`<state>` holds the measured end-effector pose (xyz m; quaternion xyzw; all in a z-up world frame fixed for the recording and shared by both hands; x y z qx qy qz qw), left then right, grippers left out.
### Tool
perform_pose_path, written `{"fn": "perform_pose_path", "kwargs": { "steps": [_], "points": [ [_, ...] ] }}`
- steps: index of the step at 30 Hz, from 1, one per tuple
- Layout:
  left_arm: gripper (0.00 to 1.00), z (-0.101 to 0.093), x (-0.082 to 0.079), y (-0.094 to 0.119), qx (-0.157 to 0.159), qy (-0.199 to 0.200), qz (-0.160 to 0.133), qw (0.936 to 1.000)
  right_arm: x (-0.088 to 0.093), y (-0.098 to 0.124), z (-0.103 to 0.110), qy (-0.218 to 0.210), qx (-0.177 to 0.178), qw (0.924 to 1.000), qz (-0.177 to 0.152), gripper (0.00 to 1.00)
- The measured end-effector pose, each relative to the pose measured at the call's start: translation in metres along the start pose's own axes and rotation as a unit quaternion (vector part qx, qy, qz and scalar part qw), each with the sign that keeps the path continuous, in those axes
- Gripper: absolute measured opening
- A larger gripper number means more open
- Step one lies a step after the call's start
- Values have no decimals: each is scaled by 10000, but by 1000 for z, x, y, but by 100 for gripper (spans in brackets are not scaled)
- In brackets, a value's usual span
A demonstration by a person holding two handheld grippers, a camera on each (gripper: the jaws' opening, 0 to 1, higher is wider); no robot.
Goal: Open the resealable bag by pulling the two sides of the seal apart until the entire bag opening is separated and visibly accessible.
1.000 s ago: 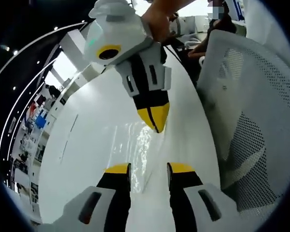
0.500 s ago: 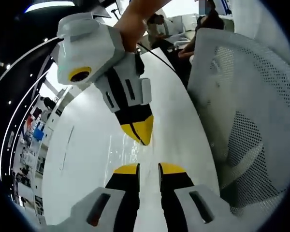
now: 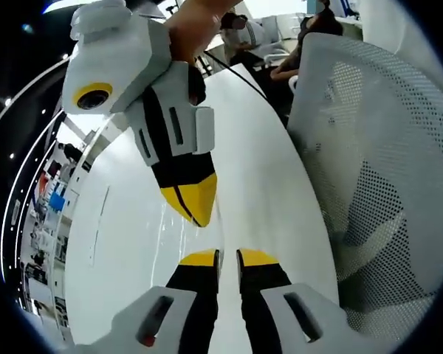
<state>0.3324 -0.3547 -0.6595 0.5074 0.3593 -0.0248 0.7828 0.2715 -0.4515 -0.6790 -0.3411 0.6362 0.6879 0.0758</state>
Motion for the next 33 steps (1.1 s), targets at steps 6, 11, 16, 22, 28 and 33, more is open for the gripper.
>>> {"fn": "perform_pose_path", "kwargs": {
  "steps": [6,11,16,22,28,33],
  "points": [
    [3,3,-1,-3,54,73,64,9999,-6,1,-1,267,37,9995,-142,0],
    [0,2,-1,-7,112,-31,241,9996,-14,5,-8,66,171,9992,-360,0],
    [0,9,4,-16,149,51,537,9984,-29,17,-19,-28,543,9954,-785,0],
    [0,21,0,-17,160,-87,683,9975,-38,27,-27,85,1467,9825,-1148,0],
    [0,25,-2,-16,160,-52,707,9974,-47,38,-30,135,1968,9676,-1576,0],
    [0,26,-1,-15,170,-61,756,9970,-55,48,-34,386,2442,9493,-1941,0]
  ]
}}
Point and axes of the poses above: the point that each gripper's makers call its tool centre point, and the gripper's own axes: y roughly backward along the fingers, z roughly to its left, x roughly out of its underside, the point moved 7 cm from there along y, roughly backward along the fingers, and after that the axes turned 14 degrees about x, right-handed, at the moved point
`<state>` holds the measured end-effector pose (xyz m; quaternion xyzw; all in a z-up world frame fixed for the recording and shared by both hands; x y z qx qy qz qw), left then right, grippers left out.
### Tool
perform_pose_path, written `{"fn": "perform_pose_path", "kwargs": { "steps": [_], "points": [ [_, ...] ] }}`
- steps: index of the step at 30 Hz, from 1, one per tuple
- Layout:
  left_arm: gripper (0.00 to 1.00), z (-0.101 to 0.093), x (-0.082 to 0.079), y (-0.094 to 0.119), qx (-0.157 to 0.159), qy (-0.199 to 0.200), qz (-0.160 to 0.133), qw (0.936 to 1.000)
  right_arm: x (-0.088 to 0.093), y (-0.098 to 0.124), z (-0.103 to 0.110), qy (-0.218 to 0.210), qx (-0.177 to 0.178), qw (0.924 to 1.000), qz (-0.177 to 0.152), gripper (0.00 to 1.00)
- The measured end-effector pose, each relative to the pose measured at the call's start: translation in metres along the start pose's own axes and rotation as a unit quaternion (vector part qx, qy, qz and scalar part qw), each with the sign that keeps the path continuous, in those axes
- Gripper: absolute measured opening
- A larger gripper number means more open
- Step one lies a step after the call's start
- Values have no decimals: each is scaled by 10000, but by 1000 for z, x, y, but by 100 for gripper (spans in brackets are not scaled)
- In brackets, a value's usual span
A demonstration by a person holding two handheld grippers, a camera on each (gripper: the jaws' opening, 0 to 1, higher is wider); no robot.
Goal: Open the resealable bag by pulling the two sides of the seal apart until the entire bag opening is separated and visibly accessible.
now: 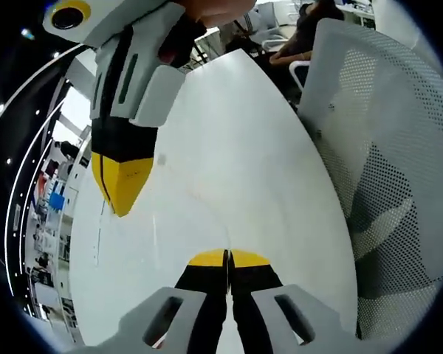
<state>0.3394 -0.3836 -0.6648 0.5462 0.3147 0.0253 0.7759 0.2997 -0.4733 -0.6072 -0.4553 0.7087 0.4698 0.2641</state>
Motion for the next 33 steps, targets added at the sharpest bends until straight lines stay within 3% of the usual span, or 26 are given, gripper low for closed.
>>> {"fn": "perform_pose_path", "kwargs": {
  "steps": [5,25,33],
  "points": [
    [0,2,0,-1,-18,-102,82,9999,-7,2,-4,150,224,9995,-143,0],
    [0,14,10,-4,-144,-113,287,9994,2,-7,-8,-76,339,9994,18,0],
    [1,18,13,0,-313,284,50,9991,14,-15,-4,-65,277,9993,229,0]
  ]
}}
Point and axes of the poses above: the point that each gripper's makers call its tool centre point, and the gripper's own axes: y roughly backward along the fingers, z roughly to its left, x roughly out of its underside, the point moved 7 cm from there along y, roughly backward along the fingers, and after that the axes turned 14 degrees about x, right-handed, at the moved point
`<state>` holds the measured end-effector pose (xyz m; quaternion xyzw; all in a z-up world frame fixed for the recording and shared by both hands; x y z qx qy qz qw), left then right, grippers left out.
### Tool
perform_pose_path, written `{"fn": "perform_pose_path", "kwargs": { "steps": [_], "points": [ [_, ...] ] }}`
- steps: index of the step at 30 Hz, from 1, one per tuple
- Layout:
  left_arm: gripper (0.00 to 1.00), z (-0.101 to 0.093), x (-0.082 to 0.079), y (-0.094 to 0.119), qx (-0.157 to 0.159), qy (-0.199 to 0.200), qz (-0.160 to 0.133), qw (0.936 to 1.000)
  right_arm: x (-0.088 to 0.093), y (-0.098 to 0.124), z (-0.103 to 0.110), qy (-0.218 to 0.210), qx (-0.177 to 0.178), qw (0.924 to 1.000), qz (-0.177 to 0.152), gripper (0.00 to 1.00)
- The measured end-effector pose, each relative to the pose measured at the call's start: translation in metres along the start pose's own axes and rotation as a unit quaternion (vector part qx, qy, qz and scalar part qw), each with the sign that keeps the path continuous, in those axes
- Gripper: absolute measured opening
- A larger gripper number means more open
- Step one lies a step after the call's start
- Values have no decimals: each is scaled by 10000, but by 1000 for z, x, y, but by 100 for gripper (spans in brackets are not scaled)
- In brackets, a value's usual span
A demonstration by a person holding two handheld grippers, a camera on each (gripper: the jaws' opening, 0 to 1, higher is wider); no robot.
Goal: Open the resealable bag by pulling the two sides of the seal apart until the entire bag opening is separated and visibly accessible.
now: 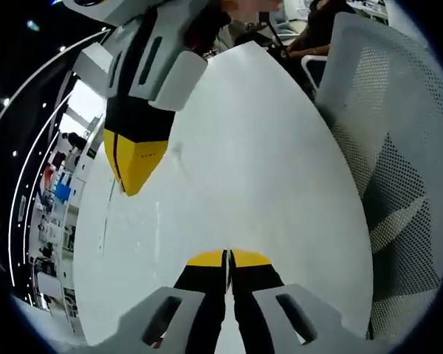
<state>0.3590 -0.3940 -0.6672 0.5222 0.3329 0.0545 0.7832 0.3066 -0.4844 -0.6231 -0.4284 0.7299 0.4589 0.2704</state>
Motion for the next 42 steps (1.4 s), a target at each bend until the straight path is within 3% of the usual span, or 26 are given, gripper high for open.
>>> {"fn": "perform_pose_path", "kwargs": {
  "steps": [7,16,22,28,42],
  "points": [
    [10,1,1,4,-139,228,-130,9996,9,-7,6,167,-18,9997,188,0],
    [8,-8,9,19,-266,470,-330,9980,23,-18,4,444,66,9983,385,0],
    [8,-19,25,31,-389,734,-421,9957,31,-27,3,535,55,9972,526,0],
    [11,-31,41,46,-522,1175,-641,9896,37,-37,1,962,-2,9935,613,0],
    [10,-53,61,66,-739,1580,-749,9818,48,-48,-9,1573,-66,9856,623,0]
  ]
}}
Point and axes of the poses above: the point that each gripper's makers call its tool centre point, and the gripper's own axes: y roughly backward along the fingers, z roughly to its left, x roughly out of its underside, the point moved 7 cm from there along y, roughly backward along the fingers, and after that the axes turned 14 degrees about x, right-handed, at the moved point
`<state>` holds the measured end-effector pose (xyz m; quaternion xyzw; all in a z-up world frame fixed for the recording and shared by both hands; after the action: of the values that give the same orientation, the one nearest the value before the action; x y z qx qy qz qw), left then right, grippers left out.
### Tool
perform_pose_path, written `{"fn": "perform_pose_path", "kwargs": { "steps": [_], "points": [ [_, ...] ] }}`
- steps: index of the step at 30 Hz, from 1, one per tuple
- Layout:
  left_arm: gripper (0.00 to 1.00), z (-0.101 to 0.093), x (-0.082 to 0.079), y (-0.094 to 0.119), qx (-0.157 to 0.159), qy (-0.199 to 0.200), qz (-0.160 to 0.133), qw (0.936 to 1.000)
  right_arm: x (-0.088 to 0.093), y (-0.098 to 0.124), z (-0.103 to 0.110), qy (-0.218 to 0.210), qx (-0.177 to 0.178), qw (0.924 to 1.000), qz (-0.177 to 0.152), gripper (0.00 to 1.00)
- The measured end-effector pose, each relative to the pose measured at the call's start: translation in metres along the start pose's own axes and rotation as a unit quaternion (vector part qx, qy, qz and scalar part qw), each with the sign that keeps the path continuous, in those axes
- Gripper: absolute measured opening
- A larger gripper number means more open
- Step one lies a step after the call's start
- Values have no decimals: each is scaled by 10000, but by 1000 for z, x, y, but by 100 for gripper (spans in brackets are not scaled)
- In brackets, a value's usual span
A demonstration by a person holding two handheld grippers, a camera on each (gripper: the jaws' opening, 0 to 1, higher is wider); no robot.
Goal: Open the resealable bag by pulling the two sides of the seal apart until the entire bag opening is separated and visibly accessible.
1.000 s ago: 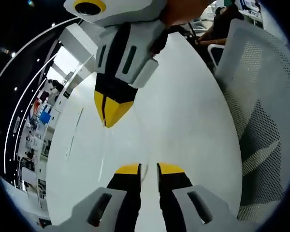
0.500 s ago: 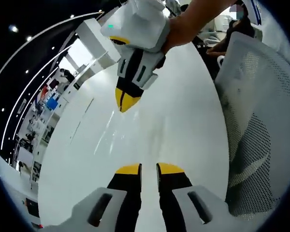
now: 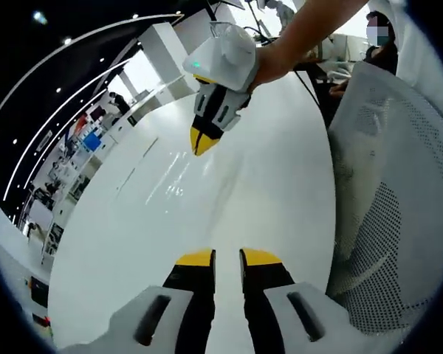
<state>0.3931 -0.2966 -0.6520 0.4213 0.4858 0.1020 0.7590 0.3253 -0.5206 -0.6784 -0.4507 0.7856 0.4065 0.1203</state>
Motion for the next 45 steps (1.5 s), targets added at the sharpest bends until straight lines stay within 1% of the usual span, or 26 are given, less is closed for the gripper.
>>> {"fn": "perform_pose_path", "kwargs": {
  "steps": [4,8,11,12,13,14,17,18,20,22,25,30,31,36,38,39,40,42,43,45],
  "points": [
    [10,-1,6,4,-72,173,-32,9998,1,-4,0,-37,-86,10000,8,0],
    [9,-3,9,5,-80,188,2,9998,4,-5,3,-44,-155,9998,120,0],
    [9,-4,11,6,-91,240,3,9997,7,-5,4,50,-177,9997,161,0],
    [9,-4,12,6,-97,269,5,9996,7,-4,5,-15,-196,9997,156,0],
    [9,-4,13,6,-112,292,2,9995,7,-4,7,-260,-227,9993,120,0],
    [9,-4,13,6,-119,325,-13,9994,6,-3,8,-411,-227,9988,103,1],
    [10,-4,13,5,-129,380,-29,9992,5,-2,9,-509,-233,9984,95,5],
    [10,-4,12,5,-126,386,-33,9992,5,-2,12,-591,-282,9978,88,5],
    [10,-3,12,4,-117,391,-35,9992,3,-1,15,-886,-376,9953,74,7],
    [9,-3,12,4,-121,385,-43,9992,0,2,16,-1057,-415,9935,-6,10],
    [9,-2,14,4,-126,427,-42,9990,-1,5,21,-1236,-544,9908,19,15],
    [10,0,17,6,-162,525,-82,9985,2,12,22,-1469,-485,9880,-21,16],
    [10,0,17,7,-168,538,-88,9984,2,13,21,-1584,-477,9862,-54,17],
    [11,-1,20,7,-185,592,-104,9980,7,18,17,-1847,-402,9820,-42,22],
    [11,-1,21,8,-185,605,-102,9979,8,20,16,-1982,-404,9793,-41,27],
    [12,-2,22,8,-183,620,-97,9979,7,22,15,-2105,-414,9767,-84,30],
    [12,-2,23,8,-181,628,-94,9978,7,23,15,-2156,-417,9755,-98,34],
    [13,-2,25,9,-196,664,-98,9976,7,27,14,-2408,-394,9697,-137,40],
    [14,-2,25,9,-198,687,-104,9974,7,29,14,-2450,-387,9686,-155,43],
    [17,-2,28,10,-219,827,-172,9962,7,33,14,-2562,-373,9657,-183,46]
  ]
}}
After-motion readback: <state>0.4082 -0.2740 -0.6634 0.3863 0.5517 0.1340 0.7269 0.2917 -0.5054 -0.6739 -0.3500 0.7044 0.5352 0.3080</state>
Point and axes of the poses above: the point that each gripper's makers call its tool centre point, and the gripper's own axes: y roughly backward along the fingers, z roughly to its left, x roughly out of its underside, the point moved 7 cm from there along y, roughly backward along the fingers, and after that the axes turned 14 degrees about x, right-handed, at the moved point
